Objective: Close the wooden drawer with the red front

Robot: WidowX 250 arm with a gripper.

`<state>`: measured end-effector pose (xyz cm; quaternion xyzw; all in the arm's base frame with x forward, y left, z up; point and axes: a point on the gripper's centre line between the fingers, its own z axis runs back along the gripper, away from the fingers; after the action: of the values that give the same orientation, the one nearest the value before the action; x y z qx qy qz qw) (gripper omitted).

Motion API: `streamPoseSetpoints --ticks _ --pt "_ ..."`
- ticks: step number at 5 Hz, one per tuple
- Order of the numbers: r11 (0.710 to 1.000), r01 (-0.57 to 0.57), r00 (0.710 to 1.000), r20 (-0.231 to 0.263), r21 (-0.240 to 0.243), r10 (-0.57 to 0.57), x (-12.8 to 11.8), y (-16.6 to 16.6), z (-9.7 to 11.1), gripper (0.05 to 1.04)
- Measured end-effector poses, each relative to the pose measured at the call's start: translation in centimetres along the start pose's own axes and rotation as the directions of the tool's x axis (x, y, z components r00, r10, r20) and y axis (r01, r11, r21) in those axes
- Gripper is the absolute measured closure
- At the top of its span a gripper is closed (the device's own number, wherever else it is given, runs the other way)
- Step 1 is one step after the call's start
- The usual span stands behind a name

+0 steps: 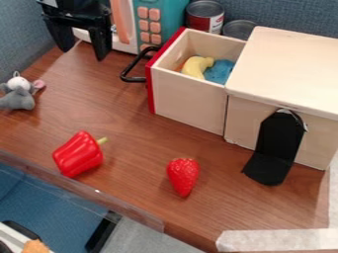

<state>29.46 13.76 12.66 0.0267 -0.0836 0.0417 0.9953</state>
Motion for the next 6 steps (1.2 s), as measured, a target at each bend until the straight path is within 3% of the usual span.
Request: streamPoseSetpoints --ticks 1,2,4,5,6 --pt "1.0 -0.011 1.0 -0.024 -0.015 0.011 -0.1 -0.1 -0.9 0.083" --pt "0.995 -0.079 0.997 -0.028 -0.054 0.077 2.0 -0.5 -2.6 0.083" --pt "0.984 -0.163 0.987 -0.029 -0.073 0.161 6.8 -0.8 -6.0 0.083" --pt "0.983 -0.175 0.984 -0.043 -0.062 0.173 7.7 -0.5 -7.2 0.083" --pt "0.982 -0.182 0.98 -0.089 -0.053 0.177 7.7 -0.3 -9.3 0.105"
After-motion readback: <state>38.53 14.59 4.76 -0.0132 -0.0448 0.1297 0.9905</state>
